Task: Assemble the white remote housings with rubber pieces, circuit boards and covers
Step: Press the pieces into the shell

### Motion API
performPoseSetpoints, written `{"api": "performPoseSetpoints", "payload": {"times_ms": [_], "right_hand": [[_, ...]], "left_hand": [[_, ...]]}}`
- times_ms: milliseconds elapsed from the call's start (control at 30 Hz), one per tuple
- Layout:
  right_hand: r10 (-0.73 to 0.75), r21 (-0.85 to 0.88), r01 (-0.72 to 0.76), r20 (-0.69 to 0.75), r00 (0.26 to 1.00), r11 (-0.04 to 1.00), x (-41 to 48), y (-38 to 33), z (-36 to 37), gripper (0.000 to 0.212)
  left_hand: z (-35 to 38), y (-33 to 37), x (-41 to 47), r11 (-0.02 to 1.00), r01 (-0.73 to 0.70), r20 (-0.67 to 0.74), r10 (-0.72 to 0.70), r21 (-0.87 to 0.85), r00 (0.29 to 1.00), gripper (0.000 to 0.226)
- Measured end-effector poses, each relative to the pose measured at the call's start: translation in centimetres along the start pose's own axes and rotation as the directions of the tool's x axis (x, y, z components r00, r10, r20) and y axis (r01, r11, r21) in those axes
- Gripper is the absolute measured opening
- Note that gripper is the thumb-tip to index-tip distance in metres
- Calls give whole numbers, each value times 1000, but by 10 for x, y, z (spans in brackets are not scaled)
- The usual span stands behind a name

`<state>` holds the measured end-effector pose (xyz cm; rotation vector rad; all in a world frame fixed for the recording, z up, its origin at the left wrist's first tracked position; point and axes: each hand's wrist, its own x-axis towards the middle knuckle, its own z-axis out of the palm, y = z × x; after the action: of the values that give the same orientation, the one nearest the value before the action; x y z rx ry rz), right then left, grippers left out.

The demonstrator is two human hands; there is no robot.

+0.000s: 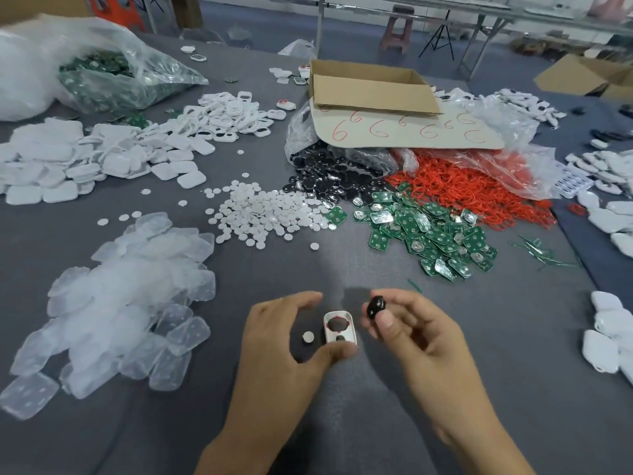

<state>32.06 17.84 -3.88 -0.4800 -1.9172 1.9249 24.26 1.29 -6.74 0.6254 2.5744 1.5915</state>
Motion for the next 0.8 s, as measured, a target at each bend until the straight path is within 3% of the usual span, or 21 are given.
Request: {"api": "performPoseSetpoints", "payload": {"times_ms": [67, 100, 167, 233, 433, 533, 667, 800], "right_hand": [[-165, -458, 152, 13, 986, 876, 10, 10, -4, 22], [-215, -583, 227, 90, 972, 780, 16, 13, -4, 24], [-255, -690, 370, 268, 929, 622, 26, 19, 0, 22], [-240, -707, 445, 377, 895, 550, 32, 23, 3, 20], [-217, -703, 518, 476, 852, 488, 41, 19, 6, 13], [-193, -694, 508, 484, 854, 510, 46, 17, 6, 9], [-9, -704, 312, 398, 917, 638, 58, 6, 7, 15], [102, -757, 181, 311, 945, 628, 61, 0, 13, 18]], "left_hand": [[6, -12, -1, 996, 35, 31, -38, 86, 999, 81], [9, -15, 0, 991, 24, 30, -28, 130, 999, 84], [13, -18, 2, 980, -1, 35, -6, 201, 999, 83], [15, -19, 4, 967, -19, 46, 7, 253, 999, 81], [15, -22, 4, 953, -37, 71, 16, 301, 997, 76], [14, -21, 4, 951, -33, 100, 2, 307, 995, 74], [13, -20, 3, 956, -33, 110, 1, 293, 994, 68], [12, -16, 3, 947, -51, 104, 19, 317, 994, 64]]}}
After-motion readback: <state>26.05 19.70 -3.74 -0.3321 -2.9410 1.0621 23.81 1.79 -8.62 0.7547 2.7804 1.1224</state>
